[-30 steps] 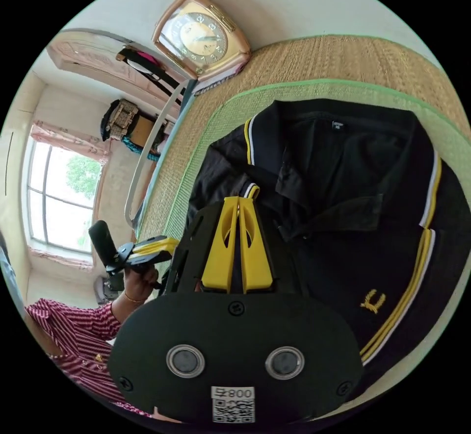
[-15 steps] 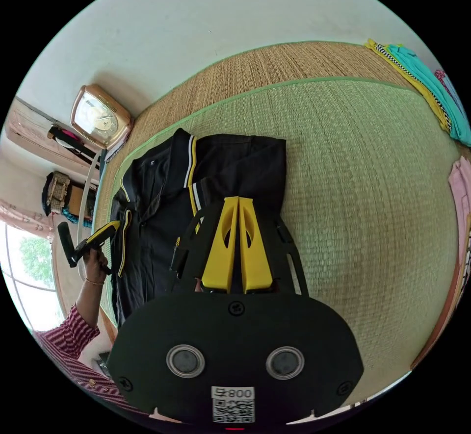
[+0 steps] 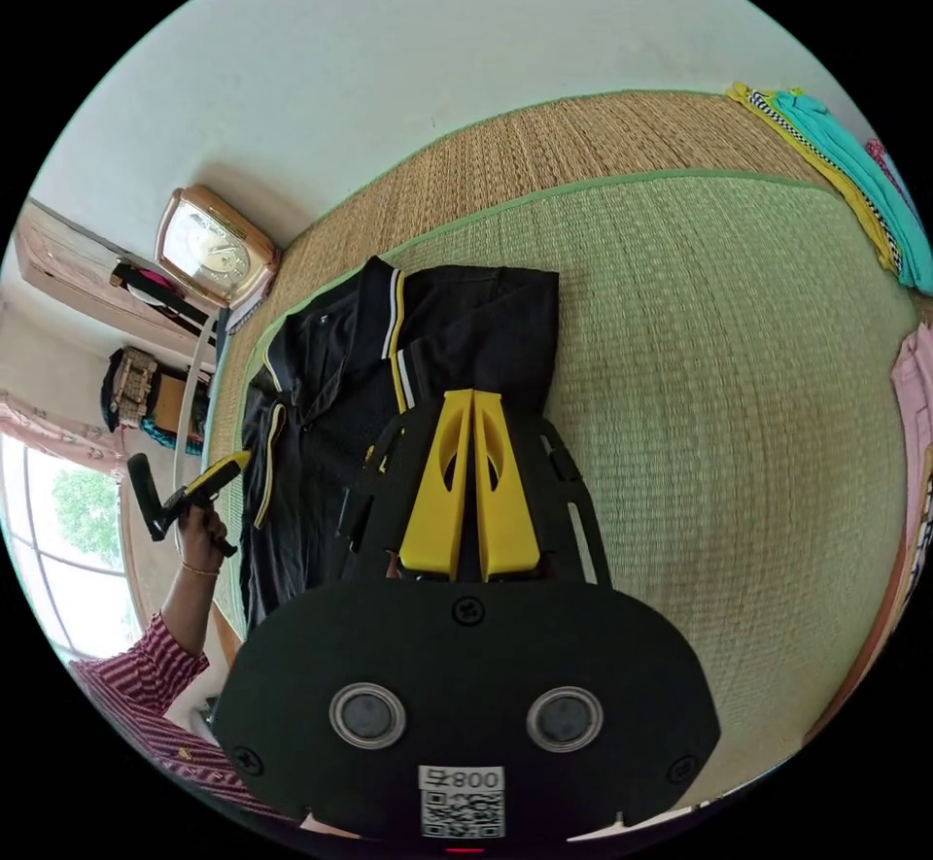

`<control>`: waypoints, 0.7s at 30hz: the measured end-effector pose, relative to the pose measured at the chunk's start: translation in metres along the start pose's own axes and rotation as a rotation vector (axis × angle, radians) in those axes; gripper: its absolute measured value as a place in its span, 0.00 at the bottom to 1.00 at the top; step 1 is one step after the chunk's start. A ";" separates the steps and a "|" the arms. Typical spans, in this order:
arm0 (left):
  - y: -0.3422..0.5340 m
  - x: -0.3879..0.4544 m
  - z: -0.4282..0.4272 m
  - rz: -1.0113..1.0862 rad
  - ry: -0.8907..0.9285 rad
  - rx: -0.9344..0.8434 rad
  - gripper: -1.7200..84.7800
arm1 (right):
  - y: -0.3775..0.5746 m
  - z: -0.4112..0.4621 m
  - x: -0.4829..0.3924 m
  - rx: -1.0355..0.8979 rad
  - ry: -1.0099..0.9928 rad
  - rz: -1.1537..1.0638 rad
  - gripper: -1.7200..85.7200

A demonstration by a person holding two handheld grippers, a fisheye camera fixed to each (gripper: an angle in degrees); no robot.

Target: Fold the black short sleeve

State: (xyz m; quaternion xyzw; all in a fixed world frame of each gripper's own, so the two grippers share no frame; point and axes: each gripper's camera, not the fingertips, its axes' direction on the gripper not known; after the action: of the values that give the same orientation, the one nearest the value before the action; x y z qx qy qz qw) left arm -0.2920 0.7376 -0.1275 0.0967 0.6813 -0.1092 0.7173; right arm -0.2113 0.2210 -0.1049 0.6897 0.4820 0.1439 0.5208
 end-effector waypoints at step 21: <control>0.313 -0.074 -0.047 -0.310 0.285 -0.002 0.05 | 0.339 -0.195 0.062 -0.124 -0.235 0.017 0.02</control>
State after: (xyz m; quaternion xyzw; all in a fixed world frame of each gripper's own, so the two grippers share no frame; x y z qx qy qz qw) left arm -0.2502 1.0530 -0.0595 0.0044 0.7827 -0.2026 0.5885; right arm -0.1429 0.3870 0.2484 0.6724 0.4022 0.0960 0.6140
